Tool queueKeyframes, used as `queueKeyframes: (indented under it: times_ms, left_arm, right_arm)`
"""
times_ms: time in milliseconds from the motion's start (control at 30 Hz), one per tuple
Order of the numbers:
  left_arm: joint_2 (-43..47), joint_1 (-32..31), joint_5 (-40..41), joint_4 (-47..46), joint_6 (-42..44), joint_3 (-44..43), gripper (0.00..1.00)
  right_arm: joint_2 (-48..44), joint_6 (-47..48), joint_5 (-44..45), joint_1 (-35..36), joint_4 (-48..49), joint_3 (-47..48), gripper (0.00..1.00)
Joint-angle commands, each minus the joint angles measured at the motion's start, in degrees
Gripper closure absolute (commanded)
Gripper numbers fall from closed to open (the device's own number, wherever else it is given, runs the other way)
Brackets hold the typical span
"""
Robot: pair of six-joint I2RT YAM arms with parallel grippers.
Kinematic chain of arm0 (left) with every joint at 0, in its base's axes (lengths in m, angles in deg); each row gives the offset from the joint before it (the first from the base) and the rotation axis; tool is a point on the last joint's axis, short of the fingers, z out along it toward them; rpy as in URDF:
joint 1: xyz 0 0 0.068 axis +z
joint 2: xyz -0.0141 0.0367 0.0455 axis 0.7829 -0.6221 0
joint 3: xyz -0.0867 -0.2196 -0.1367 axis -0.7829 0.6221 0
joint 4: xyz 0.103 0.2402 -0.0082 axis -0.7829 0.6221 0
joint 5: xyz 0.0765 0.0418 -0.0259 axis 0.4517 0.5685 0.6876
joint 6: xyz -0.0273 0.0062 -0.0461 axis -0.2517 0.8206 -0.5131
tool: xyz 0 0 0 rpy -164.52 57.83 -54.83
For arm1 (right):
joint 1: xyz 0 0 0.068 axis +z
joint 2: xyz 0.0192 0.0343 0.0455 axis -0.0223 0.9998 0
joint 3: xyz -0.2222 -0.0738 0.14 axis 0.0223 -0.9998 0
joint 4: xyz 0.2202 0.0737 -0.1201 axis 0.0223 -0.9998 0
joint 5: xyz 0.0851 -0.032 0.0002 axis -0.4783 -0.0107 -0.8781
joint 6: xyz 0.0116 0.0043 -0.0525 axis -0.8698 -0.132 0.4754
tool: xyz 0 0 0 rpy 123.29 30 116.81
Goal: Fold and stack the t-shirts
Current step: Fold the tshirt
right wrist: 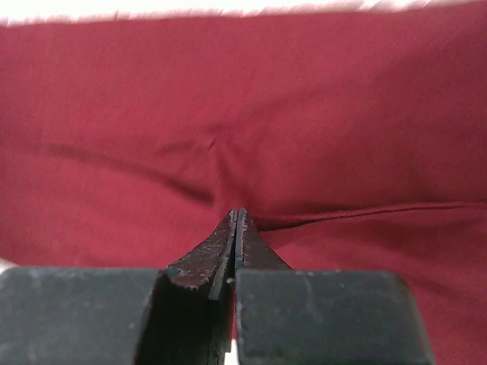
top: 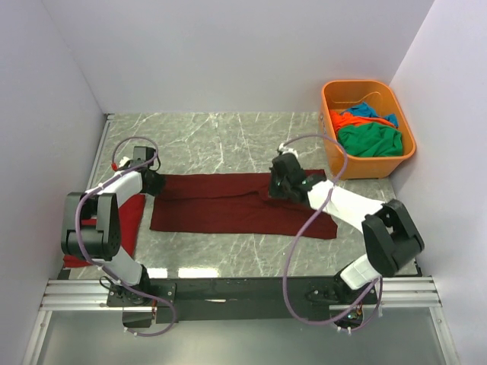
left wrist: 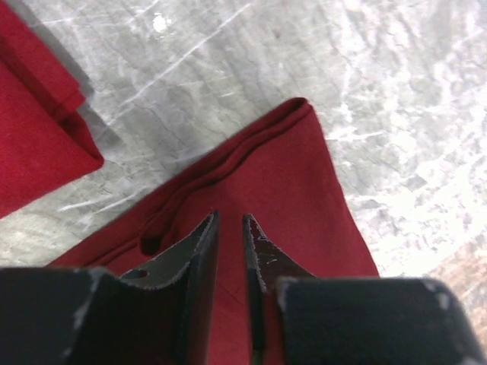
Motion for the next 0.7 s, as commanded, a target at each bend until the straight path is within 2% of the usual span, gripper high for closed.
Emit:
queueKeyframes:
  times_ms: [0, 133, 167, 233, 267, 367, 467, 533, 667]
  left_arm:
    - [2.75, 0.20, -0.70, -2.34, 1.49, -0.70, 0.75]
    - [3.37, 0.20, -3.24, -4.36, 2.98, -0.62, 0.71]
    - [3.46, 0.11, -3.69, -5.06, 3.77, -0.88, 0.69]
    - [3.72, -0.06, -4.65, -5.77, 4.74, -1.23, 0.66]
    - [3.81, -0.50, -5.35, -5.86, 5.26, -1.84, 0.64]
    - [4.34, -2.95, -6.41, -6.82, 7.81, -3.07, 0.58]
    - [4.42, -6.90, -7.29, -6.12, 11.06, -5.27, 0.53]
    - [4.07, -9.80, -8.61, -5.69, 13.43, -6.15, 0.52]
    - [1.97, -19.37, -10.10, -5.94, 16.16, -7.47, 0.50]
  right_arm:
    - [-3.22, -4.27, -0.33, 3.36, 3.79, -3.43, 1.00]
    - [-4.45, -4.98, -0.24, 6.62, 5.72, -6.16, 0.99]
    - [-4.71, -4.89, 0.02, 6.97, 5.73, -6.51, 0.90]
    - [-6.55, -4.72, 0.98, 7.15, 5.64, -7.83, 0.77]
    - [-7.34, -4.72, 1.51, 7.32, 5.55, -8.27, 0.64]
    - [-12.17, -4.89, 5.81, 6.98, 2.75, -9.07, 0.48]
    - [-18.23, -5.68, 9.76, 5.75, -1.82, -9.42, 0.44]
    - [-21.65, -6.12, 10.39, 2.24, -5.07, -10.64, 0.44]
    - [-25.89, -5.16, 4.08, -9.87, -5.44, -15.73, 0.46]
